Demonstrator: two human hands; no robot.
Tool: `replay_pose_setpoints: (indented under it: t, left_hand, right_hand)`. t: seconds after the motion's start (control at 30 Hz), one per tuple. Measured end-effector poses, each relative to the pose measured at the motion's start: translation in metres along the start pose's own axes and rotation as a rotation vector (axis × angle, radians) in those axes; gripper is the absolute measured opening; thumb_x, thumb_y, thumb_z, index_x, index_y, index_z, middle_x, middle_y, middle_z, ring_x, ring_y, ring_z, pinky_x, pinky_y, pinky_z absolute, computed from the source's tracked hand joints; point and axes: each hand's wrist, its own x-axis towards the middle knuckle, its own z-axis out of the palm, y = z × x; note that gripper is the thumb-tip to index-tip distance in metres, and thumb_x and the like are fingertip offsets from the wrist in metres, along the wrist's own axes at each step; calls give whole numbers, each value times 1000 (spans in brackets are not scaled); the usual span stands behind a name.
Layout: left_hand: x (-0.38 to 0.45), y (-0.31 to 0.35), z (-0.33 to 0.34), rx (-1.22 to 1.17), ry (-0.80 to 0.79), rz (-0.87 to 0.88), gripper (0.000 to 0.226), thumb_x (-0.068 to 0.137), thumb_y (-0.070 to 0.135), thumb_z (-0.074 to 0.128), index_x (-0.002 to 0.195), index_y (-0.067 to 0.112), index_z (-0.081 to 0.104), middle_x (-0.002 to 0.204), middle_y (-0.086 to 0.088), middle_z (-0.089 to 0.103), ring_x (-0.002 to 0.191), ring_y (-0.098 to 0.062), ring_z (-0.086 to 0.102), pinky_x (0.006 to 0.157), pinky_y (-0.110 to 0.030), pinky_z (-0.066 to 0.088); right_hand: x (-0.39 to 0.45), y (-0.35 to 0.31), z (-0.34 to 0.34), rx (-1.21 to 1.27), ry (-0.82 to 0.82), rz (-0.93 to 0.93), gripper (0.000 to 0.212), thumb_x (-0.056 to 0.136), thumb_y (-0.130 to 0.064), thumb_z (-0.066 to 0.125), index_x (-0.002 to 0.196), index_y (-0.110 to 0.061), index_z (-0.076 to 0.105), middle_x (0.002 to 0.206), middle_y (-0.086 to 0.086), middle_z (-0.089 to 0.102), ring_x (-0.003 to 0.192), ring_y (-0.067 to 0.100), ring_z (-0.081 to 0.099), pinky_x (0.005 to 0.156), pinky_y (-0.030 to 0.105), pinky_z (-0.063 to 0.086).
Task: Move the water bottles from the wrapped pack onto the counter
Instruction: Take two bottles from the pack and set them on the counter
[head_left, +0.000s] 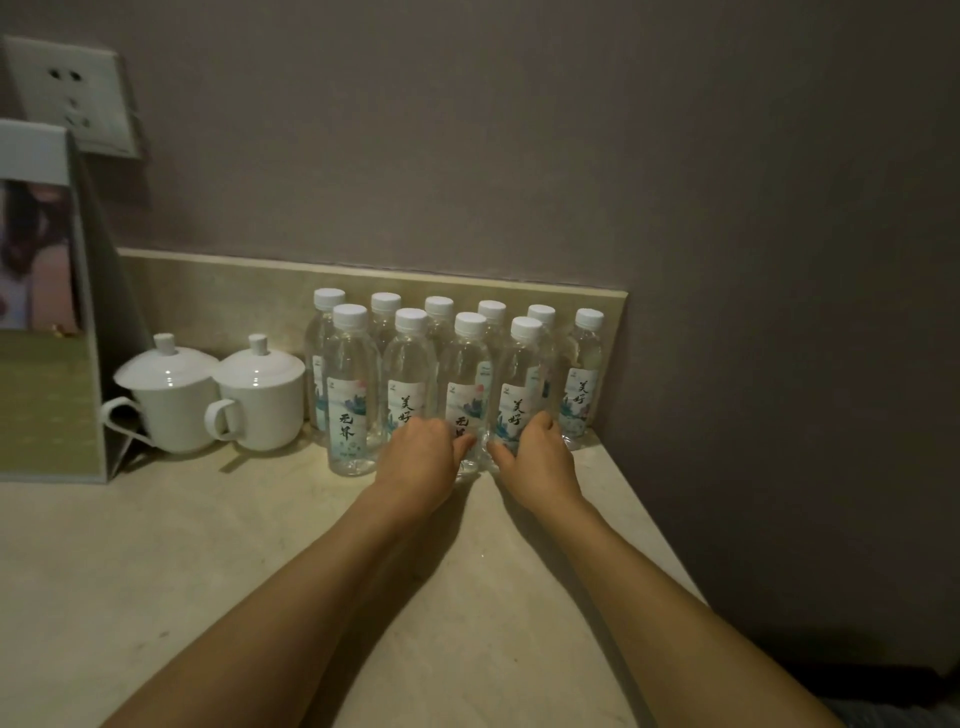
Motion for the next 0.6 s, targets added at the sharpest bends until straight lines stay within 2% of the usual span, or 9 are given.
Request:
replay_pose_setpoints:
  t: [0.13, 0.27, 0.43, 0.5, 0.6]
  left_hand:
    - [-7, -3, -3, -40, -11, -27, 43, 93, 47, 54, 68, 13, 61, 64, -2, 61, 67, -21, 65, 72, -38, 58]
    - [-17, -7, 1, -83, 9, -32, 36, 91, 42, 58, 86, 7, 67, 82, -6, 68, 76, -21, 67, 75, -36, 60]
    - [-26, -5, -2, -67, 37, -3, 32, 89, 41, 61, 92, 10, 68, 92, -7, 70, 80, -22, 66, 76, -39, 59]
    - [-27, -5, -5, -56, 25, 17, 33, 89, 42, 60, 93, 10, 67, 89, -6, 67, 79, -22, 64, 75, -37, 58]
    - [-30, -3, -10, -63, 27, 33, 31, 89, 42, 60, 83, 12, 62, 76, -1, 60, 71, -18, 60, 64, -29, 49]
  right_hand:
    - [-3, 0, -9, 39, -34, 31, 69, 86, -43, 65, 134, -2, 37, 136, 16, 48, 124, 32, 49, 98, 42, 45]
    - [-13, 8, -17, 10, -33, 52, 64, 87, -41, 65, 134, -4, 40, 137, 15, 48, 126, 32, 48, 99, 42, 44]
    - [-32, 22, -20, -31, -18, 57, 62, 89, -39, 62, 138, -8, 39, 141, 11, 45, 125, 31, 48, 100, 40, 45]
    - [-38, 26, -22, -42, -8, 61, 63, 89, -37, 61, 141, -11, 37, 140, 11, 46, 124, 30, 50, 101, 42, 45]
    - [-46, 29, -23, -49, 3, 64, 62, 89, -36, 60, 141, -12, 37, 135, 11, 50, 122, 29, 51, 100, 41, 45]
